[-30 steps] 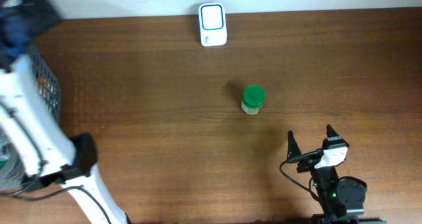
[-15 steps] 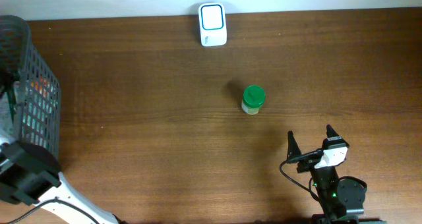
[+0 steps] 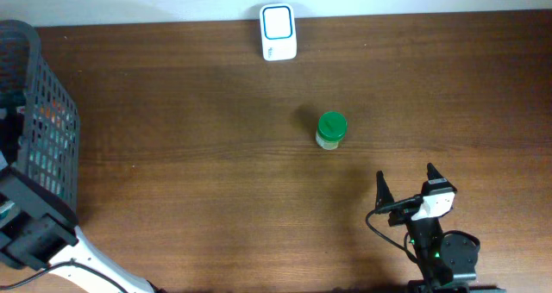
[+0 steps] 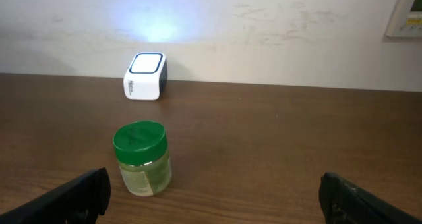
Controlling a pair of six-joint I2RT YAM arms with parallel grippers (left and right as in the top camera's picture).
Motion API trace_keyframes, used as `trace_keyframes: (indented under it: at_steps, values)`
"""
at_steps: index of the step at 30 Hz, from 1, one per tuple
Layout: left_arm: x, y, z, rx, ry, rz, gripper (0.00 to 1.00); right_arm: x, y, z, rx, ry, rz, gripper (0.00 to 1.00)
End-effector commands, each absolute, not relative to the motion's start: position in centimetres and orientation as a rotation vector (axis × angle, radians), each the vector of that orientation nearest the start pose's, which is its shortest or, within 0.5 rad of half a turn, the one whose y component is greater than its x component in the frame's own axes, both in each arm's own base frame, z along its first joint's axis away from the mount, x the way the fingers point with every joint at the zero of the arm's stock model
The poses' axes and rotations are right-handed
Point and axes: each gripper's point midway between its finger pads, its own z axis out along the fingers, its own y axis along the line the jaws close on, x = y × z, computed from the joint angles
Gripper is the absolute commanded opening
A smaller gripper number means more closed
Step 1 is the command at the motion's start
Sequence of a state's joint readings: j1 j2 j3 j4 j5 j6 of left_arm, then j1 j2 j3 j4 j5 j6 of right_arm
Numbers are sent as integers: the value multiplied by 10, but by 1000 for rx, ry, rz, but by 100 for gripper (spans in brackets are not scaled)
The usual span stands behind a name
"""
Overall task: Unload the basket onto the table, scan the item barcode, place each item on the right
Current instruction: 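Return the left gripper to the basket and grasp the mint-green snack pack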
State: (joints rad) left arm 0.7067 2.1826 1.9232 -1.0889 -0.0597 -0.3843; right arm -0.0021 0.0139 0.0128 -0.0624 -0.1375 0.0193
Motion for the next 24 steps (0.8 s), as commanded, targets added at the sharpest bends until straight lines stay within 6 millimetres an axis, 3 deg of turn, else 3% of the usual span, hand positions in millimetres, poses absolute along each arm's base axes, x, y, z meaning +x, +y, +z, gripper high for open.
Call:
trace_keyframes:
  at_steps: [1,2,5,8,9,11,12,14,16,18,22,24]
  values:
    - [366,311,73,-1425,2530,34,84,245,25,159,-100,1633,131,98]
    - [367,311,68,-1422,2527,36,84,245,25,159,-100,1634,131,98]
    - [363,309,52,-1427,2535,35,69,245,25,159,-100,1634,131,98]
    - [354,306,38,-1448,2561,60,42,245,25,159,-100,1634,131,98]
    - [352,307,37,-1453,2565,80,35,245,25,159,-100,1633,131,98]
    - [352,308,38,-1452,2564,84,32,245,25,159,-100,1633,131,98]
    - [352,308,39,-1452,2563,83,21,245,25,159,-100,1634,131,98]
    - [353,308,44,-1450,2560,79,15,245,25,159,-100,1634,131,98]
    - [355,308,58,-1442,2547,69,1,245,25,159,-100,1634,131,98]
    - [359,308,78,-1424,2521,58,0,245,25,159,-100,1634,131,98]
    - [370,301,157,-1331,2409,29,0,245,25,159,-99,1634,131,98]
    - [372,293,214,-1249,2317,52,0,245,25,159,-100,1633,131,98]
